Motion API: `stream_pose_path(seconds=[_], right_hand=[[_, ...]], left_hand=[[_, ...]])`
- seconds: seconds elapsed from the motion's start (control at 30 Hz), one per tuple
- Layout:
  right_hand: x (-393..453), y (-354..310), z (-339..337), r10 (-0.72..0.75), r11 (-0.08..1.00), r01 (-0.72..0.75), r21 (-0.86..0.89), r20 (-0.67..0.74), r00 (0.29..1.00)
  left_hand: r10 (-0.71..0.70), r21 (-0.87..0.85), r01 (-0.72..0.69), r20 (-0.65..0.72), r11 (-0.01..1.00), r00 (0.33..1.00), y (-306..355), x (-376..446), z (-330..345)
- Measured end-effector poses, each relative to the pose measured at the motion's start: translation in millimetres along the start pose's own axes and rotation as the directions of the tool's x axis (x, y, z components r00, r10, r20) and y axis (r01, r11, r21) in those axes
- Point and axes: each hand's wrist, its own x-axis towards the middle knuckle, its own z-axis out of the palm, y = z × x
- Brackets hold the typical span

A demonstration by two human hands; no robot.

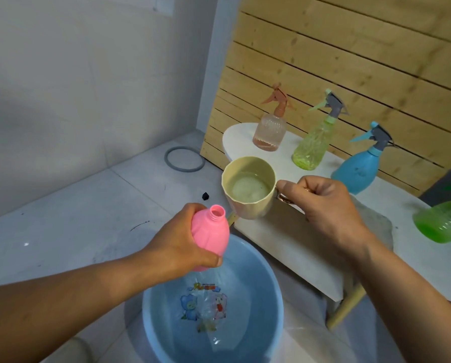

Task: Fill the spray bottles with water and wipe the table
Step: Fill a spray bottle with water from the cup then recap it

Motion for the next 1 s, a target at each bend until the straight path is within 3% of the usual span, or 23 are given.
stream_pose_path(seconds=[1.0], right_hand=[[-15,-12,-1,-0.153,0.966,0.148,-0.211,-0.006,0.988]], left_hand=[[0.016,0.032,-0.017,0.023,0.999,1.0,-1,-4,2]])
